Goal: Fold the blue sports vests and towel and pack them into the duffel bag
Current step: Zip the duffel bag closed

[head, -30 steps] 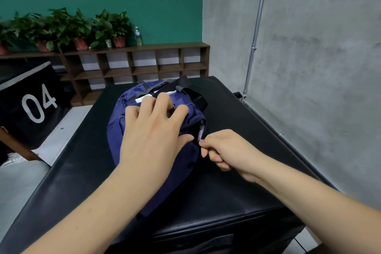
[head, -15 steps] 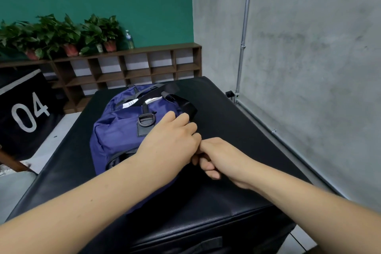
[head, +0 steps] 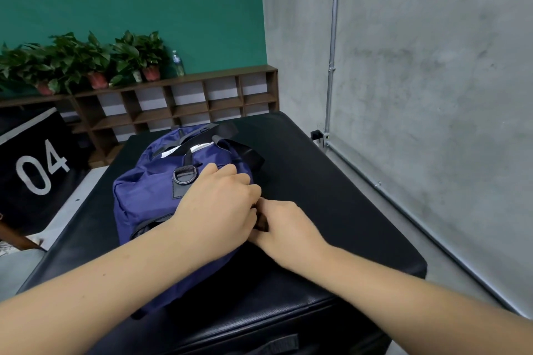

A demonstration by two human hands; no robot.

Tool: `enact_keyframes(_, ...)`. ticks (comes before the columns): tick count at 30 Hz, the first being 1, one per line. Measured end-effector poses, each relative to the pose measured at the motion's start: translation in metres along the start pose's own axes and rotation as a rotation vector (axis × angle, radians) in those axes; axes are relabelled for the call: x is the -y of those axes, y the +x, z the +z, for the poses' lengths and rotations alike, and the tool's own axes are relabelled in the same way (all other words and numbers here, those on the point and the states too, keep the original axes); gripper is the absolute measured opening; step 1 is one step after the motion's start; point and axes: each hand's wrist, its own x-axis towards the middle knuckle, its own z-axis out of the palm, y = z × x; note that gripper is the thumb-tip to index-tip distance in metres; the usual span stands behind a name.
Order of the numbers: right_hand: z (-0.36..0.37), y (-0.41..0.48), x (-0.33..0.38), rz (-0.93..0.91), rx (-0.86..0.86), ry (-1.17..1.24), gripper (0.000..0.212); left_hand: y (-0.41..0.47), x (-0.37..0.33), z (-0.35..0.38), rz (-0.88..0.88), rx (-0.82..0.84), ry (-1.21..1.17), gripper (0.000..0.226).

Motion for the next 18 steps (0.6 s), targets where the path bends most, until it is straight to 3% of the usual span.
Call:
enact_keyframes(5,0.017,0.003,-0.002,-0.142,-0.126,-0.057,0.028,-0.002,0.007,-0.012,-0.152,-0.020,-0.058,0.028)
enact_keyframes(11,0.011,0.004,-0.012,-0.078,-0.096,-0.021,0.031,-0.008,0.030,-0.042,-0.382,-0.102,-0.279,0.029)
enact_keyframes(18,-0.003,0.009,-0.017,-0.067,0.009,-0.101,0.031,-0.051,0.049,-0.050,-0.621,-0.078,-0.436,0.029)
